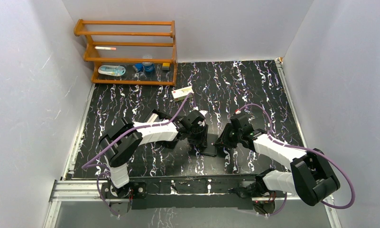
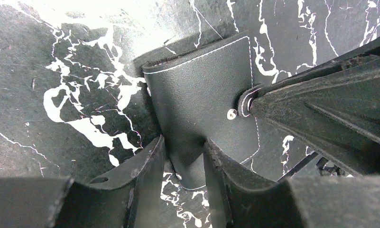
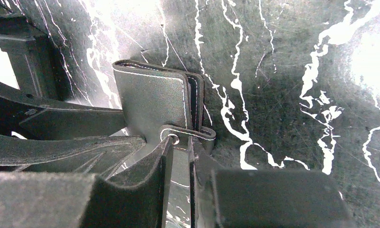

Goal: Put the credit cards into the card holder
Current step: Close the card holder at the center of the board.

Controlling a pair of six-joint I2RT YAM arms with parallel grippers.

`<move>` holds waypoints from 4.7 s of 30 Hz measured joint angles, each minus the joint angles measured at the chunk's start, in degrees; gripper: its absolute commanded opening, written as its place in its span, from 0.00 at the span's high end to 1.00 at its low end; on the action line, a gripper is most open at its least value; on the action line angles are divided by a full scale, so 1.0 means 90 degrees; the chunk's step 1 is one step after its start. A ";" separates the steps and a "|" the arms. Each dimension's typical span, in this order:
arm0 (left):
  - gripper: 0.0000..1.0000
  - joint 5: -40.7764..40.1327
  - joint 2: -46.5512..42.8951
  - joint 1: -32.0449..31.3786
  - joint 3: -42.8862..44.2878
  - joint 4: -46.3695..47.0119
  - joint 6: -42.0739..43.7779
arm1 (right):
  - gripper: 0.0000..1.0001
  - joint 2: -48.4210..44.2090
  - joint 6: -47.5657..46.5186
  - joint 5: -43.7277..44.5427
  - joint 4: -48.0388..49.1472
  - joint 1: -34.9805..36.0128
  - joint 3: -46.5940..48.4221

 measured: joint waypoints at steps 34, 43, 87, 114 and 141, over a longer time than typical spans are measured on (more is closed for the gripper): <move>0.68 0.0136 0.0032 0.0027 0.0002 0.0075 -0.0044 | 0.75 0.0367 -0.0362 -0.0731 0.0452 0.0051 0.0197; 0.67 0.0129 0.0032 0.0027 -0.0010 0.0107 -0.0061 | 0.76 0.0357 -0.0369 -0.0656 0.0039 0.0075 0.0308; 0.67 0.0556 0.0117 0.0391 -0.0002 0.0202 -0.0151 | 0.74 0.0576 -0.0423 0.0002 -0.0449 0.0097 0.0716; 0.68 0.0525 0.0117 0.0391 -0.0002 0.0151 -0.0160 | 0.75 0.0245 -0.0313 0.0253 -0.0882 0.0138 0.0835; 0.69 0.0527 0.0117 0.0391 -0.0002 0.0119 -0.0177 | 0.77 0.0430 0.0070 -0.0097 -0.0095 0.0138 0.0425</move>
